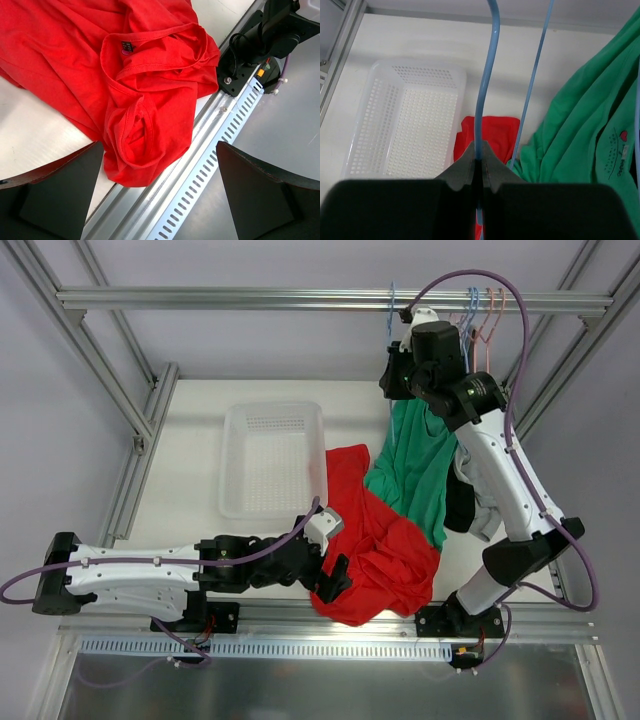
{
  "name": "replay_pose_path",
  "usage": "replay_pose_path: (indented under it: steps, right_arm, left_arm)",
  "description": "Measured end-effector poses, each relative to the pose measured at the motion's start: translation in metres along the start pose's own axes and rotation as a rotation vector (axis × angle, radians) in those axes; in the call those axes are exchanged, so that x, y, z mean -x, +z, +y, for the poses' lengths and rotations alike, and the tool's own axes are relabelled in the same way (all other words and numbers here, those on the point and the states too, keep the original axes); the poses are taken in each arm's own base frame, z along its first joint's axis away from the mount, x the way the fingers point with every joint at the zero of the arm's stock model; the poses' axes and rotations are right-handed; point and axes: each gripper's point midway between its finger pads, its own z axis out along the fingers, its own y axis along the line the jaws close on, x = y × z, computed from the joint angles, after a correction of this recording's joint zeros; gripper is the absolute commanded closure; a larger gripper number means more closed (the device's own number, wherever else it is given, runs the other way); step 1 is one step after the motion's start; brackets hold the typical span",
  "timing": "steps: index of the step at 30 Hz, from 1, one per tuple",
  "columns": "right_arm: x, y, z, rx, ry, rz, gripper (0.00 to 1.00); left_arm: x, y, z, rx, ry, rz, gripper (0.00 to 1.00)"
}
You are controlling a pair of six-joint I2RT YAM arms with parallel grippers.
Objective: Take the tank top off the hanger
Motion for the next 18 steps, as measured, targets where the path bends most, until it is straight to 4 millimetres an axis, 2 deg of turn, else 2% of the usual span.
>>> replay_pose_path:
  steps: [4, 6, 7, 9, 10, 11, 12, 13, 16, 18]
  right_arm:
    - [-0.017, 0.004, -0.005, -0.017, 0.041, 0.034, 1.0]
    - [-0.015, 0.006, -0.006, -0.015, 0.058, 0.02, 0.99]
    - [-0.015, 0.006, -0.006, -0.011, 0.064, 0.017, 0.95]
    - [-0.014, 0.002, -0.007, -0.003, 0.077, 0.012, 0.77]
    - [-0.015, 0.0, -0.006, 0.005, 0.089, 0.014, 0.61]
    - [-0.015, -0.003, -0.007, 0.009, 0.1, 0.016, 0.21]
    - [-0.015, -0.005, -0.009, 0.012, 0.11, 0.016, 0.07]
    - [-0.015, -0.008, -0.011, 0.016, 0.11, 0.016, 0.01]
    - [-0.02, -0.02, -0.016, 0.026, 0.108, 0.021, 0.01]
    - [-0.023, -0.035, -0.015, 0.05, 0.101, 0.018, 0.0]
  left_arm:
    - [0.0, 0.0, 0.001, 0.001, 0.008, 0.002, 0.01]
    - [0.001, 0.0, 0.001, 0.003, 0.014, -0.001, 0.01]
    - [0.003, 0.0, 0.0, 0.006, 0.019, -0.004, 0.01]
    - [0.011, 0.001, 0.001, 0.024, 0.031, -0.018, 0.01]
    - [0.016, 0.002, 0.0, 0.032, 0.035, -0.027, 0.01]
    - [0.021, 0.004, 0.0, 0.046, 0.039, -0.035, 0.01]
    - [0.026, 0.007, -0.001, 0.056, 0.042, -0.043, 0.01]
    - [0.03, 0.01, -0.001, 0.066, 0.046, -0.046, 0.01]
    - [0.04, 0.026, 0.007, 0.107, 0.035, -0.036, 0.01]
    - [0.047, 0.044, 0.024, 0.159, 0.013, -0.013, 0.01]
